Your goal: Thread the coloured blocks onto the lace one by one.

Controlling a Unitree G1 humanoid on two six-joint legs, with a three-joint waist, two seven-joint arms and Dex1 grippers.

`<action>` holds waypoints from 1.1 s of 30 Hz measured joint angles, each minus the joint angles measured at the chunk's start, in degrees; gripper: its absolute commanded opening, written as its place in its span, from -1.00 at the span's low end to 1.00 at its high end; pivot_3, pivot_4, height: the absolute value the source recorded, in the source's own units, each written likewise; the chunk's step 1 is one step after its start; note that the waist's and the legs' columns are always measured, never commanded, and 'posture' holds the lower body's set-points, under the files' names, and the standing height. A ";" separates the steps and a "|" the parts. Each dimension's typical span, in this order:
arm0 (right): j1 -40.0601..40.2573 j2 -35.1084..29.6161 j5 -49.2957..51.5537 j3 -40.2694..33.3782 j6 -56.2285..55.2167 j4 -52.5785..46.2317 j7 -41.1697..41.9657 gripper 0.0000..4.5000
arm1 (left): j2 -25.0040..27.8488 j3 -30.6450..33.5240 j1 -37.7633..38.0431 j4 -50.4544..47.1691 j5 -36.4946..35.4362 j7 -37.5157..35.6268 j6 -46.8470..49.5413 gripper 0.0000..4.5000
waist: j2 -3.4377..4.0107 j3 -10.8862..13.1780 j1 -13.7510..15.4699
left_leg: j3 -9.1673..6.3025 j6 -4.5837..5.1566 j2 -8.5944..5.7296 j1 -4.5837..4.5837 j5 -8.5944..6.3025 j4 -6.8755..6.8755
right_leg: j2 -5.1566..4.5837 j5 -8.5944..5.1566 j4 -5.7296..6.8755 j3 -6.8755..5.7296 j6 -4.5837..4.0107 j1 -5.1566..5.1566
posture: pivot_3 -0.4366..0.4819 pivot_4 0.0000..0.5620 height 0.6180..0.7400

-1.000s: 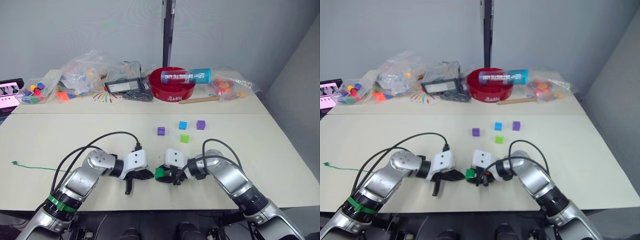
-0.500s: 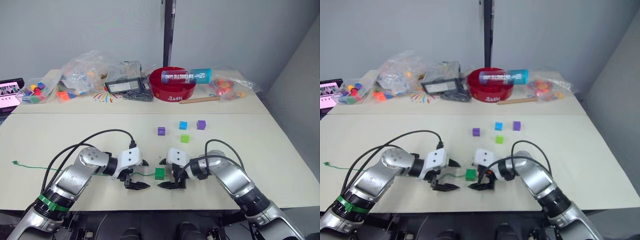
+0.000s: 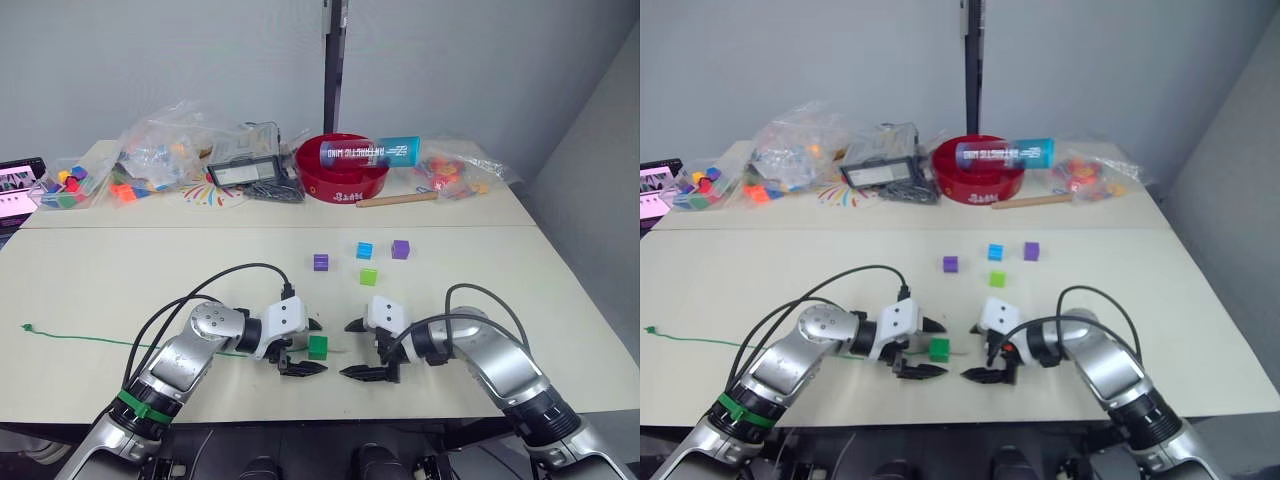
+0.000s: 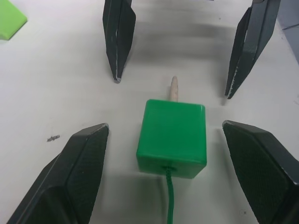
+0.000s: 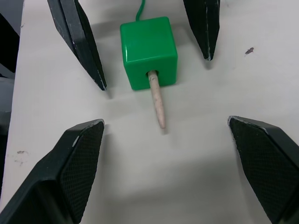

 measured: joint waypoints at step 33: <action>-0.21 0.28 -0.59 1.25 -2.43 1.27 0.56 -1.00 | -0.21 -0.12 -0.24 0.93 -0.26 -1.81 -0.15 -0.46 | 0.00 0.00 -0.04 | 0.00 0.00 0.01 0.01 0.00 0.00 | 0.00 0.00 0.00 0.00 0.00 0.01 | -0.05 -0.47 0.85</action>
